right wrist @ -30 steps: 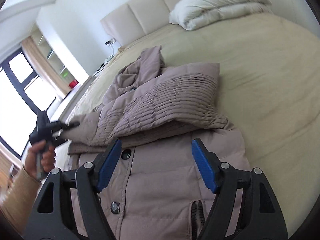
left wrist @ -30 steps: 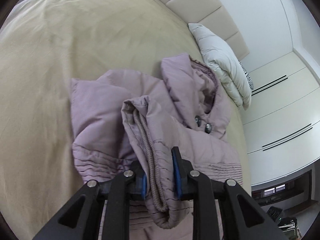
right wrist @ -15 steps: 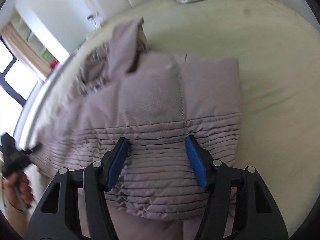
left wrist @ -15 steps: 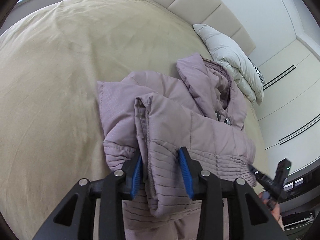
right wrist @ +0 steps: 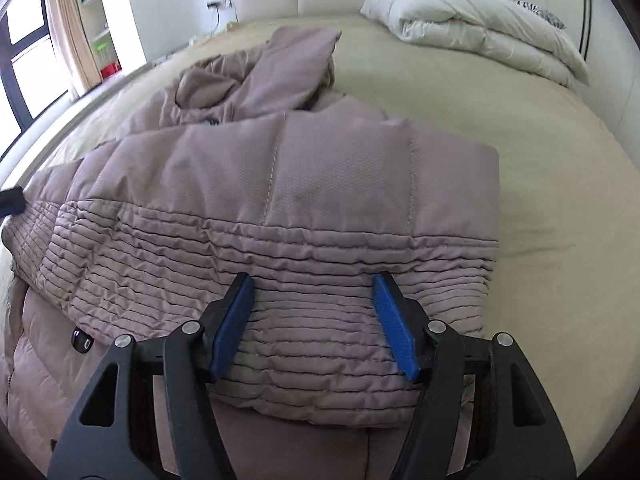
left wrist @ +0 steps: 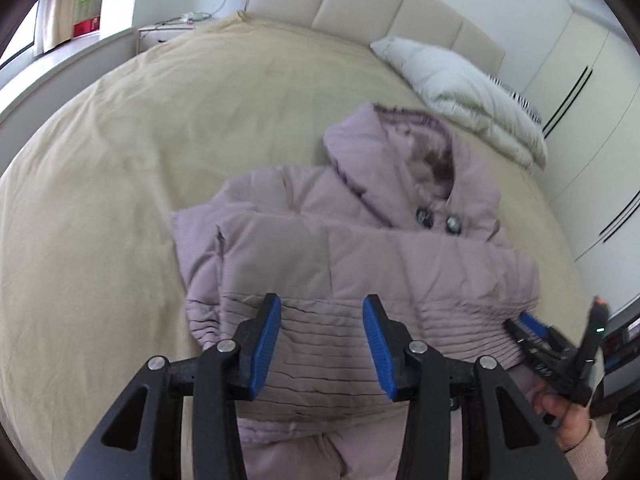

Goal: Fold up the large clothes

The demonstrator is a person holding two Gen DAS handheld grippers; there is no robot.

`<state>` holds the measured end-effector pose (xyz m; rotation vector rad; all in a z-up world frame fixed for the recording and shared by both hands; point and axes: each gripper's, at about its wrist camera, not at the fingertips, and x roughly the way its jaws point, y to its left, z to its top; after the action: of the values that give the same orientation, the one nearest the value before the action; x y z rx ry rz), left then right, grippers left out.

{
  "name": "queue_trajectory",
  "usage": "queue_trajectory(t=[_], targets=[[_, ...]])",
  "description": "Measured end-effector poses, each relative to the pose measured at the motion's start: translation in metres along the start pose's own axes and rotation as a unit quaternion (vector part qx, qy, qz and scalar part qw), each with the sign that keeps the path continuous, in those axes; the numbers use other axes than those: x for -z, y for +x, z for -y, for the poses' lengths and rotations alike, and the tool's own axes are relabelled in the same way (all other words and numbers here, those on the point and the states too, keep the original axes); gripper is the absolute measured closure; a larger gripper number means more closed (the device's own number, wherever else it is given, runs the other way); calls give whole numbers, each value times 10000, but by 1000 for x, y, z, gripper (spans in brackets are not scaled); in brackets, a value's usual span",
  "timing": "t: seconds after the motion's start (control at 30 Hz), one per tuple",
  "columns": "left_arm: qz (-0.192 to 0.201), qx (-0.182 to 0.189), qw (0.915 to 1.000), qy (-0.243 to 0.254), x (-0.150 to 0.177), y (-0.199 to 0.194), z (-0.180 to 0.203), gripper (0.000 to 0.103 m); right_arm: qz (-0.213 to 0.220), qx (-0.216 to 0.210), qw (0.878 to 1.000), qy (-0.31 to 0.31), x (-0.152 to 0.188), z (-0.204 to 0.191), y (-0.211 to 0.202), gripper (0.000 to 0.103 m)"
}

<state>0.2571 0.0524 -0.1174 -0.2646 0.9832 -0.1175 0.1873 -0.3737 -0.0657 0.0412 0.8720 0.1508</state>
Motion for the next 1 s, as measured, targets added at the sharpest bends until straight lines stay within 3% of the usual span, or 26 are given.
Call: queue_trajectory(t=[0.1,0.17,0.23,0.27,0.33,0.4,0.53,0.73,1.0], targets=[[72,-238,9995,198,5,13,3,56,-56,23,10000,34,-5,-1,-8,41],[204,-77,9997,134,4,-3,1,56,-51,-160,9996,248,-14,4,-18,41],[558,119,9983,141,-6,-25,0,53,161,-606,9956,691,-33,18,-24,40],[688,85,9974,202,-17,-31,1,43,176,-717,9933,892,-48,22,-23,37],[768,202,9968,122,-44,-30,-1,33,48,-897,9887,1198,-82,30,-9,36],[720,291,9970,-10,-76,-19,0,33,-40,-1051,9848,1385,-118,35,1,36],[849,301,9957,200,-144,6,28,32,-77,-1168,9853,1244,-202,21,33,36],[393,340,9983,268,-217,77,67,31,-487,-1173,9865,1037,-289,0,96,36],[-292,-155,9984,464,-248,160,87,31,-925,-574,9908,810,-321,-8,170,36]])
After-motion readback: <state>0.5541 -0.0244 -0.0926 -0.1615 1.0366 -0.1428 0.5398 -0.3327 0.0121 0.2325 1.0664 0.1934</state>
